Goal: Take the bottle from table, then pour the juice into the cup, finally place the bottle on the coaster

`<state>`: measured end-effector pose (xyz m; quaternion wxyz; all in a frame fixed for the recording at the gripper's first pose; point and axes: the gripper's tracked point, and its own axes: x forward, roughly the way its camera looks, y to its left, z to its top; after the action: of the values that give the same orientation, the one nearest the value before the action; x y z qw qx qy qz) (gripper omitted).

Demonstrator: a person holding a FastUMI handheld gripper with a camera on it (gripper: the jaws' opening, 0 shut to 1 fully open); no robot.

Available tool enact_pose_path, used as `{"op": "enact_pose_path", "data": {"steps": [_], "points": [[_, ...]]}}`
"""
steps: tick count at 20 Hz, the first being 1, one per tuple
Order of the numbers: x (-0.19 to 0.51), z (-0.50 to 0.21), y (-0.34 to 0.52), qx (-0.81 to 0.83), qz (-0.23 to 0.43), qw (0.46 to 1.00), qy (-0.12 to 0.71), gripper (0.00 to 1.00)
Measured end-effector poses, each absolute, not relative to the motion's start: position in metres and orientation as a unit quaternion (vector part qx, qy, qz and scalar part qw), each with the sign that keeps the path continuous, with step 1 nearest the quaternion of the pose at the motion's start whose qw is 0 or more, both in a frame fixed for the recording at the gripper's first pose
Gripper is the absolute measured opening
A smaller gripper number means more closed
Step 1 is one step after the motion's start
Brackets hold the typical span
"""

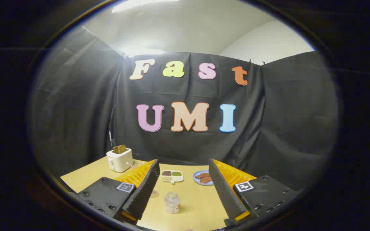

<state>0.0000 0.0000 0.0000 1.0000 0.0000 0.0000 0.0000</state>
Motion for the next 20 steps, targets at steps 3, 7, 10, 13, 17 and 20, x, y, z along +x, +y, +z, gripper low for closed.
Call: {"op": "enact_pose_path", "data": {"steps": [3,7,10,13,17,20], "points": [[-0.001,-0.001,0.003,-0.003,0.003,1.000,0.000,0.97],[0.001,-0.002,0.004,-0.001,0.007,1.000,-0.005,0.97],[0.001,-0.003,0.005,-0.013,0.006,1.000,-0.006,0.97],[0.000,-0.010,0.008,-0.020,0.006,1.000,-0.003,0.97],[0.000,-0.014,0.015,-0.016,0.011,1.000,-0.011,0.97],[-0.005,-0.019,0.022,-0.011,0.020,1.000,-0.014,0.97]]}}
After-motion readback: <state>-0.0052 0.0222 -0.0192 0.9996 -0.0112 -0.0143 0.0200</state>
